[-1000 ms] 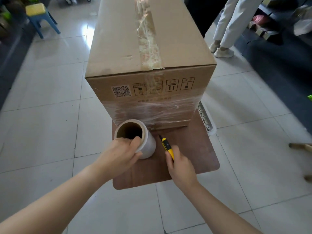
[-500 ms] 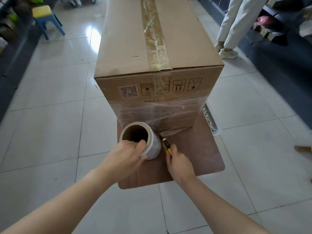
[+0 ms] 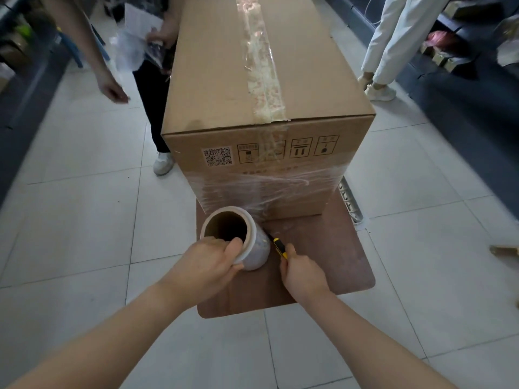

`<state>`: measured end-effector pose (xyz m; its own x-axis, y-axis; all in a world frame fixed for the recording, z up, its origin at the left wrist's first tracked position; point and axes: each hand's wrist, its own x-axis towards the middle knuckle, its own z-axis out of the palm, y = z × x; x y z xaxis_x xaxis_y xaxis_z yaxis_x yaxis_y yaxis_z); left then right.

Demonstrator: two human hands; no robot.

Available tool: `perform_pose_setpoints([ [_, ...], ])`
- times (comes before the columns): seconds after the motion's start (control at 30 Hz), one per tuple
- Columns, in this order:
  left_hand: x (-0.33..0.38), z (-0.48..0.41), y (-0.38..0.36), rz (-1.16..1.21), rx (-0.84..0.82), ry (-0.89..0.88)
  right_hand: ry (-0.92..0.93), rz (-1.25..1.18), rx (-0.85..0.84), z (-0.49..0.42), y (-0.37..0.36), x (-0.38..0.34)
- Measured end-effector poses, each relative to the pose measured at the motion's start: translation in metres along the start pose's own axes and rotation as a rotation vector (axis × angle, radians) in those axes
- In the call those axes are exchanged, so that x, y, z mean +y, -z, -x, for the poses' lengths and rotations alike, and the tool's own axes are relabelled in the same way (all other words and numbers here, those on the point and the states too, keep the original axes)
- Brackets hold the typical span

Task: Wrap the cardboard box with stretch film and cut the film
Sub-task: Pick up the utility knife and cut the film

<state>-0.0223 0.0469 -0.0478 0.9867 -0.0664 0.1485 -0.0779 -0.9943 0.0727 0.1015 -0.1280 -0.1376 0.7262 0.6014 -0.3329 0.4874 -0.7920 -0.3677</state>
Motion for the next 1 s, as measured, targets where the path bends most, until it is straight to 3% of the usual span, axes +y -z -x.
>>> perform_pose_setpoints([
  [0.17, -0.002, 0.002, 0.003, 0.021, -0.013, -0.018, -0.086, -0.391, -0.155, -0.005, 0.022, 0.004],
  [0.23, -0.003, 0.0, 0.003, 0.011, -0.011, -0.011, -0.095, -0.449, -0.125, 0.0, 0.026, 0.013],
  [0.43, -0.002, -0.002, 0.002, 0.032, -0.009, 0.038, -0.026, -0.199, 0.224, 0.057, 0.012, 0.049],
  [0.57, 0.0, 0.0, 0.003, 0.027, -0.022, 0.044, 0.052, -0.224, 0.26, 0.067, 0.016, 0.047],
  [0.73, 0.002, 0.004, 0.002, 0.02, -0.036, 0.06, 0.175, -0.249, 0.368, 0.04, 0.037, -0.004],
  [1.0, -0.001, 0.005, 0.008, -0.051, -0.079, 0.036, 0.108, -0.152, 0.331, 0.022, 0.022, -0.016],
])
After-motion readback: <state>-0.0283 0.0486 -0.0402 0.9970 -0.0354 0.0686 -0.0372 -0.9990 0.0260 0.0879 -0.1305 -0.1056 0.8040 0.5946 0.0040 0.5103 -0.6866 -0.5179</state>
